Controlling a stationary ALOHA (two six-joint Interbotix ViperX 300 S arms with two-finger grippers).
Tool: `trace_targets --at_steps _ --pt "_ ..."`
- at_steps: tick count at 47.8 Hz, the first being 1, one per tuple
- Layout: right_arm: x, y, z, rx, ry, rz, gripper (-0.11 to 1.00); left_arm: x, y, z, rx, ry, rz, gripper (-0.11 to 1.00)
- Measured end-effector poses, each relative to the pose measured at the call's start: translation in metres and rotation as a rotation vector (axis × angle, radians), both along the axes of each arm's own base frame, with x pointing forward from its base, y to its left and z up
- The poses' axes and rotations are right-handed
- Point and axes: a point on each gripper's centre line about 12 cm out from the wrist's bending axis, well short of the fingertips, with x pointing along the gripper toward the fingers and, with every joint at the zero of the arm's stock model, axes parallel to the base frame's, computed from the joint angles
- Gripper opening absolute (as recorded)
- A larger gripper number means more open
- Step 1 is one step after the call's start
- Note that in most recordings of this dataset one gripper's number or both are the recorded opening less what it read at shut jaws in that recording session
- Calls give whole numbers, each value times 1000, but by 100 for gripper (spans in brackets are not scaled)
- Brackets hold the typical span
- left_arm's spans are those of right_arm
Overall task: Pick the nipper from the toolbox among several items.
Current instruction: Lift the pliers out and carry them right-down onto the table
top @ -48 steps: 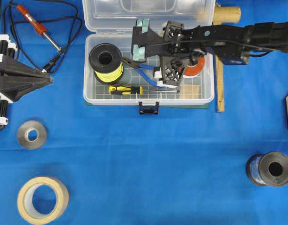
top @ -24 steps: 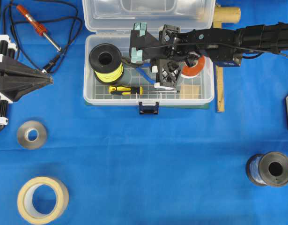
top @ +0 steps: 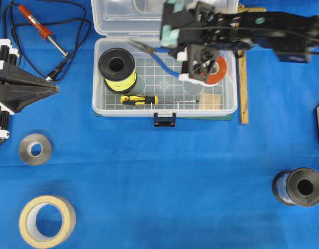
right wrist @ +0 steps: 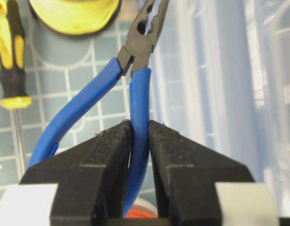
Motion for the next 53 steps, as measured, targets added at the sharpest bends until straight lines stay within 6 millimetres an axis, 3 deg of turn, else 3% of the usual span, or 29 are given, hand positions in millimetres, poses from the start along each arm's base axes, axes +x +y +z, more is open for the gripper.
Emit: trace_targets --at_steps 7,13,29,35,46,53 --pt "-19 10 26 -12 -56 4 13 0 2 -1 0 3 9 0" --pt "-30 37 40 -17 -101 61 13 0 3 -1 0 3 17 0" --pt "-41 129 36 52 -169 258 13 -1 7 -4 0 12 34 0" --pt "-37 155 24 82 -163 307 13 -1 7 -5 -2 14 35 0" --pt "-21 187 -27 130 -82 347 13 -1 7 -7 -2 21 37 0" --pt "-11 196 -62 163 -22 328 13 -1 7 -9 -4 23 37 0"
